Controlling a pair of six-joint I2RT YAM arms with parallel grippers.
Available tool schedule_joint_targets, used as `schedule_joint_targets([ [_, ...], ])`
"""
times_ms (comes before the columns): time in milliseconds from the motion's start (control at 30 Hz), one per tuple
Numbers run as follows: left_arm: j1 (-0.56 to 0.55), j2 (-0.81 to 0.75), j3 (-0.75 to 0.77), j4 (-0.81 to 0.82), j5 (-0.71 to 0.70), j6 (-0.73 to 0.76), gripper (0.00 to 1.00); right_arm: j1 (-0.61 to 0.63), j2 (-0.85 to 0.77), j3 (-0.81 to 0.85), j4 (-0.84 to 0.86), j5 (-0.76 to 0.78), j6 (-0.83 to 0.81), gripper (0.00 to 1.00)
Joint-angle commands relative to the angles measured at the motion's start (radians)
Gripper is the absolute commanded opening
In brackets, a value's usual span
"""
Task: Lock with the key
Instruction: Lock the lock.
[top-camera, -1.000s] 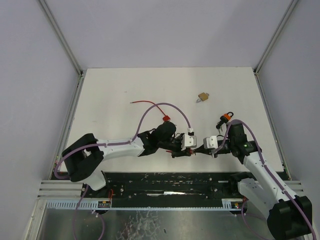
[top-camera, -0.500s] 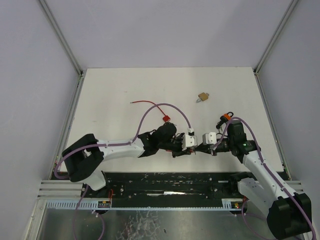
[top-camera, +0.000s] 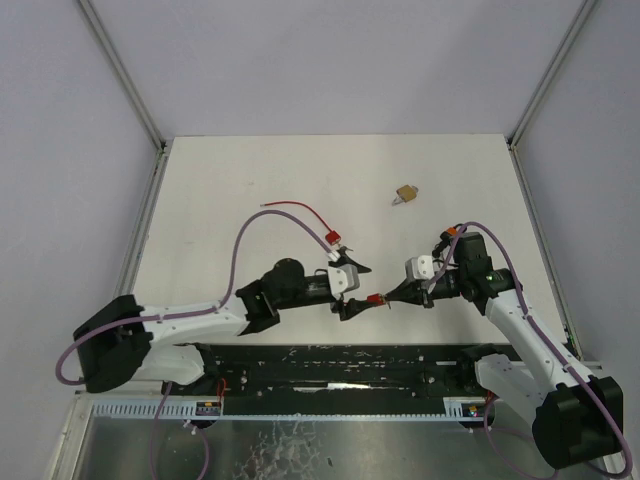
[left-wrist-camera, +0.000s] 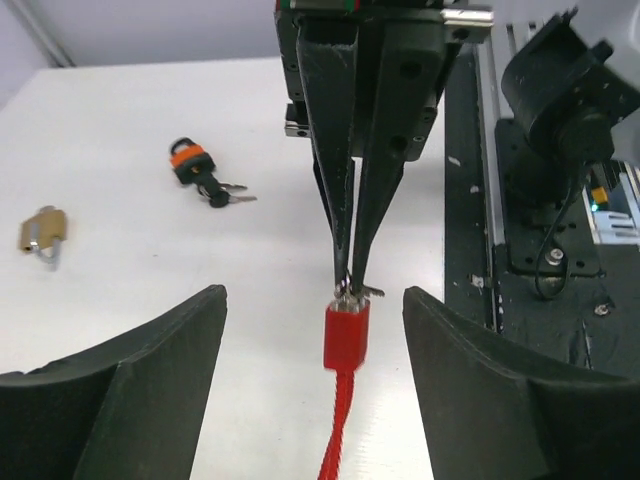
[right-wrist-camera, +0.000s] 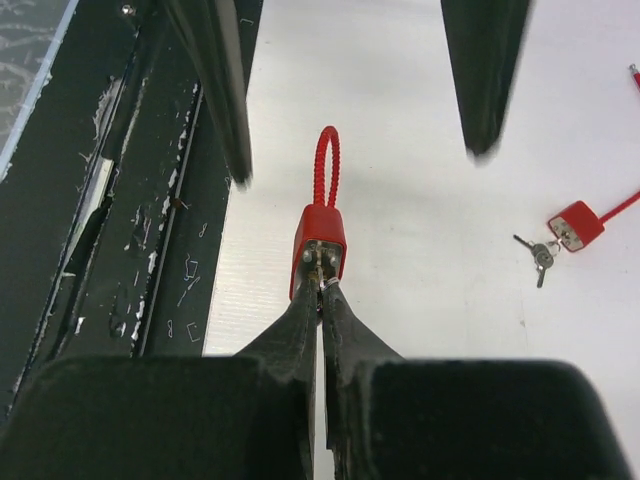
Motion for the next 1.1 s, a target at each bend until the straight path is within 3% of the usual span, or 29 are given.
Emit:
schedule_joint_targets([
  [0,0.002,-0.174,-0.1,0.158,-0.081,-0.079,0.71,-0.051,-0.001,0.08,-0.025,-0.06,0.099,0.0],
  [233,0.037,-0.366,-0.275,0.33,-0.171,-0.38,0.84,-0.094,0.008,0.111,0.06,-0.115,0.337,0.0],
  [400,0.087,-0.428,-0.241,0.233,-0.124,-0.392,0.88,-0.129,0.02,0.094,0.156,-0.226,0.484,0.0],
  [633,0.159,-0.415,-0.264,0.285,0.008,-0.502,0.89,-0.135,-0.002,0.106,0.212,-0.263,0.579,0.0],
  [767,0.174,-0.351,-0.143,0.158,0.052,-0.471,0.91,-0.134,0.003,0.135,0.195,-0.267,0.595,0.0],
  [933,0.183,-0.243,0.111,-0.252,0.119,-0.401,0.86,-0.136,0.024,0.182,0.101,-0.274,0.552,0.0],
  [1067,0.198,-0.199,0.149,-0.299,0.183,-0.339,0.86,-0.136,0.056,0.226,0.009,-0.289,0.453,0.0],
])
